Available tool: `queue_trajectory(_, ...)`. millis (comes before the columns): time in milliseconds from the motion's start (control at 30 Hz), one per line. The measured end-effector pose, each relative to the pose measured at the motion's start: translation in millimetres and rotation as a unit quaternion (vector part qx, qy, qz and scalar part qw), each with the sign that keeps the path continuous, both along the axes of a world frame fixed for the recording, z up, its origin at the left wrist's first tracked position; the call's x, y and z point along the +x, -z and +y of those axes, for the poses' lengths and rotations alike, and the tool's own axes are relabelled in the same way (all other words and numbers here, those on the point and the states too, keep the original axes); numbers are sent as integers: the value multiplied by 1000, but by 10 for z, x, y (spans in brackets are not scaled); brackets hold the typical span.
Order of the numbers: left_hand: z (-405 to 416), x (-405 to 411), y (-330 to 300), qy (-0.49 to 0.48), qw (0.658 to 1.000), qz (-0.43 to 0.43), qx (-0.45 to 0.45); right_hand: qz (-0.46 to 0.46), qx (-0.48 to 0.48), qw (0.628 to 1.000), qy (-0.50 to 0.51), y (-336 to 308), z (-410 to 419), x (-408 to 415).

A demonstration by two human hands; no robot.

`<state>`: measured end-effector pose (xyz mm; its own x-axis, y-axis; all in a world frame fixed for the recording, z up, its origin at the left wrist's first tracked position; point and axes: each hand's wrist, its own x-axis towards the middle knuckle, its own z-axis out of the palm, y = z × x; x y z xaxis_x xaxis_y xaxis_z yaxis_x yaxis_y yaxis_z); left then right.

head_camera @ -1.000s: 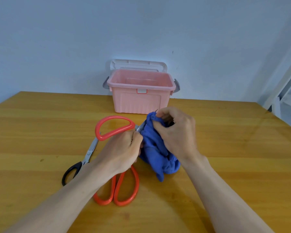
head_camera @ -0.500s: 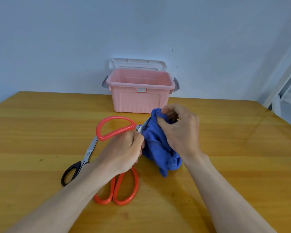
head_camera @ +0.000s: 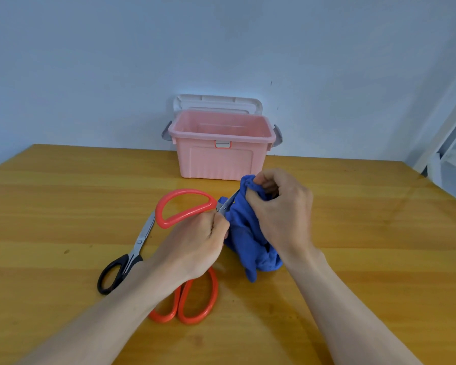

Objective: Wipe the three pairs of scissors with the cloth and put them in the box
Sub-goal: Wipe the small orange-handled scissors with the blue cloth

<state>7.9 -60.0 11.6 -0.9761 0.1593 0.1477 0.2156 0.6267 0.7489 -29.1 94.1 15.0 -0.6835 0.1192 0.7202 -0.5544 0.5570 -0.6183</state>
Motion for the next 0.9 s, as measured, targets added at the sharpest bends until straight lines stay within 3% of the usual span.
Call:
queue_trajectory(200, -5, -9, 15, 4, 1000, 1, -14, -7, 0, 1000, 16, -3, 17, -21)
queue_trajectory(500, -58, -25, 10, -8, 1000, -5, -12, 12, 71, 996, -58, 70, -142, 139)
queue_trajectory(667, -59, -10, -2, 8, 1000, -7, 2, -26, 83, 992, -91, 67, -137, 148)
queue_trajectory(767, -47, -9, -5, 4, 1000, -20, 15, -30, 84, 994, -70, 54, -93, 127)
queue_trajectory(900, -24, 9, 7, 8, 998, -38, 53, -47, -3, 999, 11, 1, 87, -26)
